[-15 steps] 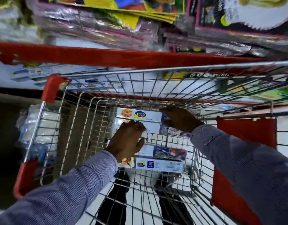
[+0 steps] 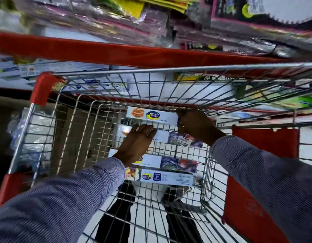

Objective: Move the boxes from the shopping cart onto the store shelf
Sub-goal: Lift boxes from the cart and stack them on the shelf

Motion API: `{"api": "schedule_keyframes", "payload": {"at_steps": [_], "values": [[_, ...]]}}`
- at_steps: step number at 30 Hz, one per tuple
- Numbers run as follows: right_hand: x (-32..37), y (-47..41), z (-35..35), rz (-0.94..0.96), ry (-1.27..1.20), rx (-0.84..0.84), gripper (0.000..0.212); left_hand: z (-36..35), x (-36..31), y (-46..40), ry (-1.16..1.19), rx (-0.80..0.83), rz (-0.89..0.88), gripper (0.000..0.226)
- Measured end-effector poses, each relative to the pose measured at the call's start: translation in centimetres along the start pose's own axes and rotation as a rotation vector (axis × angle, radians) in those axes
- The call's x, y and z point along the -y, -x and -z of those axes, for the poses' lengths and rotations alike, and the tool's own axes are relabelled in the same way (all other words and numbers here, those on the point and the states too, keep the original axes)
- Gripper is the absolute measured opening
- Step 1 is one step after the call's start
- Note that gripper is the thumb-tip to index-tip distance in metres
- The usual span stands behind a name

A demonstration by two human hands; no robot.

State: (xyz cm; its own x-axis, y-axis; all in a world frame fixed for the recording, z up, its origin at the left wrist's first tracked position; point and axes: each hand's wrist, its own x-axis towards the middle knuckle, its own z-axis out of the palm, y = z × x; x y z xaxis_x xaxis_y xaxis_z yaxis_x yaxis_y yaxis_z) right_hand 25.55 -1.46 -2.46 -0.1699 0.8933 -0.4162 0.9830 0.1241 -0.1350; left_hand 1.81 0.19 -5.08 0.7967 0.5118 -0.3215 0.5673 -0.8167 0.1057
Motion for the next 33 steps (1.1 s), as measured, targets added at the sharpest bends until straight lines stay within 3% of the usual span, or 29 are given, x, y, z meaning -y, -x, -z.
{"api": "schedule_keyframes", "payload": {"at_steps": [7,12,17,21,23,27,30,33], "values": [[0.9,1.7,2.0,-0.074,0.027,-0.035,0.055,-0.5,-0.5,-0.6,0.021,0.03,0.018,0.059],[2.4,4.5,6.5,-0.052,-0.02,-0.089,0.046,5.1,-1.6,2.5,0.14,-0.019,0.006,0.061],[4.5,8.3,15.2,0.026,-0.047,-0.147,0.037,15.3,-2.0,7.9,0.18,-0.106,0.002,0.067],[6.5,12.7,24.5,0.122,0.147,-0.272,0.032,25.9,-2.1,12.6,0.159,-0.214,-0.01,0.071],[7.6,14.9,30.1,0.155,0.102,-0.322,0.03,30.9,-2.2,14.3,0.18,-0.295,-0.015,0.07],[9.9,19.1,40.1,0.227,0.112,-0.399,0.045,40.6,-2.1,17.3,0.11,-0.457,-0.018,0.069],[11.1,22.1,46.9,0.196,0.148,-0.487,0.046,47.6,-2.1,18.8,0.087,-0.516,-0.007,0.065],[11.4,24.0,52.6,0.173,0.175,-0.55,0.033,52.9,-1.5,19.2,0.066,-0.516,-0.01,0.062]]}}
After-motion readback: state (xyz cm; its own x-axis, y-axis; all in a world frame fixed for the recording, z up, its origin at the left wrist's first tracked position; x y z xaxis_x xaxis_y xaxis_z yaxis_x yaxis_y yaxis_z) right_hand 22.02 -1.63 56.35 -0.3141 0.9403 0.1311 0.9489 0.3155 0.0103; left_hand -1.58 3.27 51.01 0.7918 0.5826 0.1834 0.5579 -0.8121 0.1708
